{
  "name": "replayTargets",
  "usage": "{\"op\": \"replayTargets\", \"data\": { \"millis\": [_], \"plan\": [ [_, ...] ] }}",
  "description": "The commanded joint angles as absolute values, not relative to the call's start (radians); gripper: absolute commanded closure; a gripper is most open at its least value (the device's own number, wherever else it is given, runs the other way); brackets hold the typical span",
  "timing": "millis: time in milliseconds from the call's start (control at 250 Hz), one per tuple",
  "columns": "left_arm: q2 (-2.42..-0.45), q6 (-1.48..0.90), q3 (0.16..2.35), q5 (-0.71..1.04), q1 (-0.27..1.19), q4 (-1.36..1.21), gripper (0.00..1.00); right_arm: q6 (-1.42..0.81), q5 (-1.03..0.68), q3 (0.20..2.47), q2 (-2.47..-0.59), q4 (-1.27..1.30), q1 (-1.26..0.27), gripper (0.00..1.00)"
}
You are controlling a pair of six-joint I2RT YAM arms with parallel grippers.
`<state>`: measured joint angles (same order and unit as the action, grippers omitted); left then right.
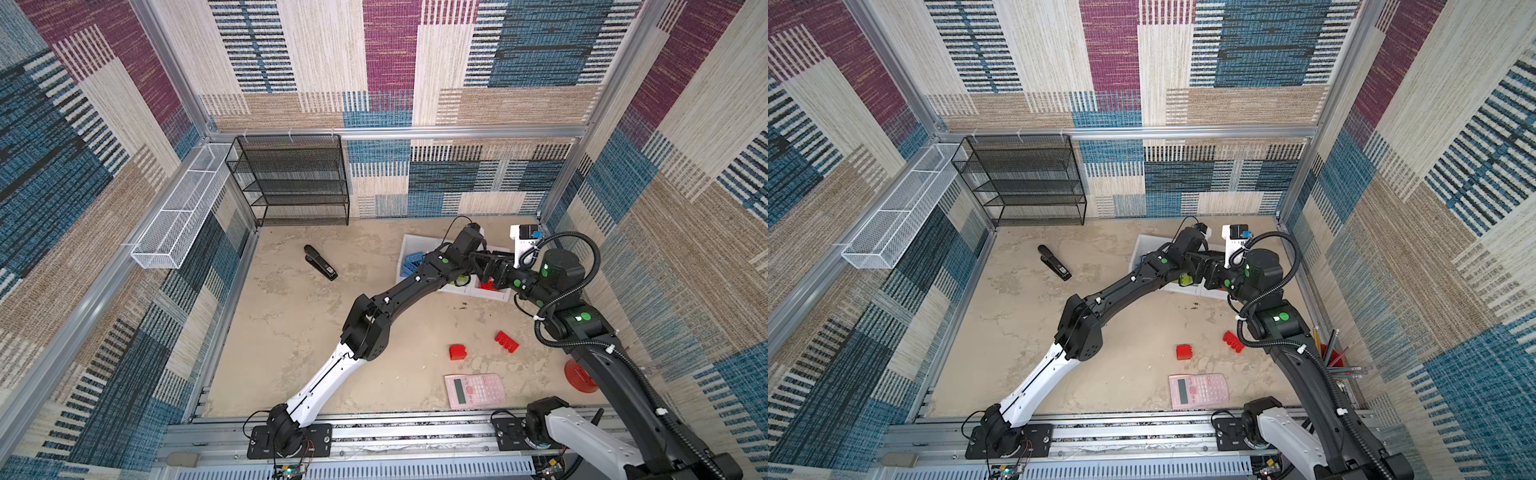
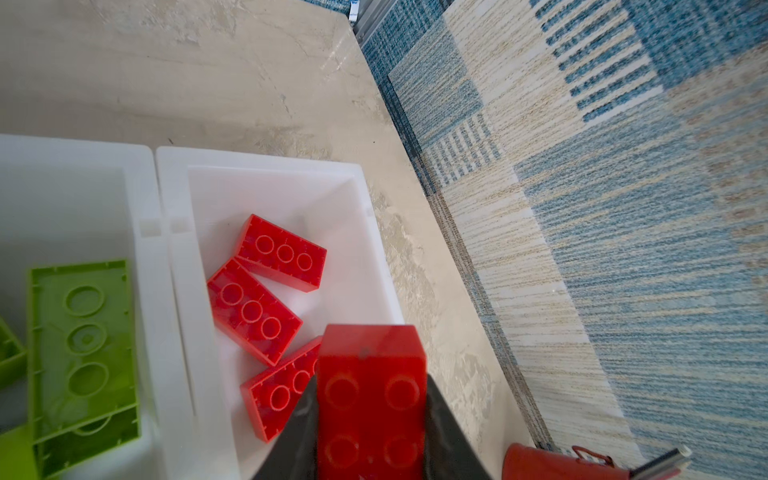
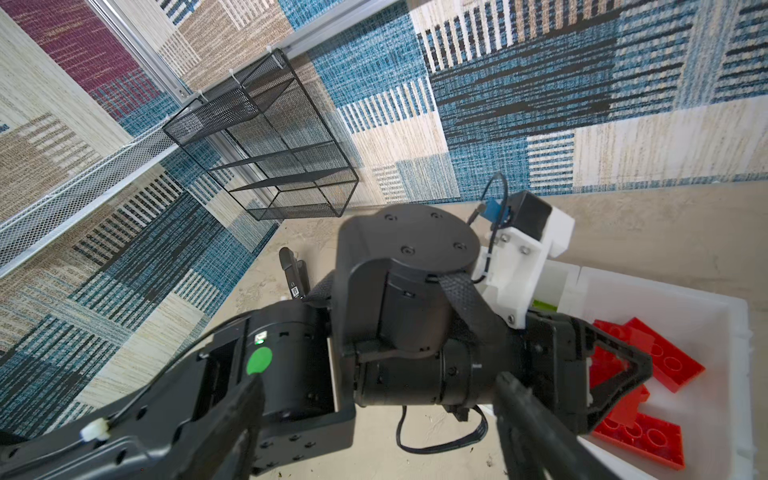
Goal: Sort the legos into containers by color
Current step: 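Carry the flat red brick over the red compartment and open the left gripper, then grasp the small square red brick with the right gripper while left withdraws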
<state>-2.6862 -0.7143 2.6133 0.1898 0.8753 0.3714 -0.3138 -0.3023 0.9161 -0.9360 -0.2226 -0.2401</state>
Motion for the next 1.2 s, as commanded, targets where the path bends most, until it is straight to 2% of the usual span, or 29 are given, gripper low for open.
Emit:
{"op": "replayTargets", "data": {
  "millis": [0, 116, 220, 296, 384, 464, 624, 768, 988, 1196],
  "plan": [
    [-2.713, -0.743, 2.653, 0.205, 0.873, 0.392, 0.65, -0.297, -0.268, 0.911, -0.93, -0.216, -0.241, 0.13],
    [-2.709, -0.731, 2.657, 0.202, 0.872, 0.393, 0.53, -0.295, -0.243, 0.904, -0.921, -0.232, -0.241, 0.13],
    [-2.693, -0.712, 2.655, 0.183, 0.873, 0.408, 0.34, -0.307, -0.217, 0.9, -0.902, -0.246, -0.241, 0.13],
    [-2.675, -0.688, 2.651, 0.18, 0.872, 0.423, 0.28, -0.31, -0.203, 0.91, -0.894, -0.267, -0.241, 0.13],
    [-2.635, -0.662, 2.628, 0.189, 0.866, 0.466, 0.26, -0.311, -0.194, 0.92, -0.885, -0.3, -0.239, 0.12],
    [-2.549, -0.654, 2.51, 0.196, 0.855, 0.47, 0.26, -0.31, -0.183, 0.934, -0.876, -0.336, -0.239, 0.12],
    [-2.279, -0.647, 2.105, 0.174, 0.838, 0.371, 0.26, -0.265, -0.163, 0.985, -0.895, -0.457, -0.241, 0.12],
    [-1.994, -0.687, 1.691, 0.061, 0.838, 0.259, 0.26, -0.268, -0.083, 0.986, -0.907, -0.58, -0.269, 0.13],
    [-1.636, -0.728, 1.22, -0.064, 0.838, 0.178, 0.26, -0.392, 0.035, 0.912, -0.929, -0.669, -0.458, 0.14],
    [-1.412, -0.76, 0.948, -0.087, 0.839, 0.17, 0.26, -0.507, 0.091, 0.86, -0.98, -0.74, -0.622, 0.14]
  ]
}}
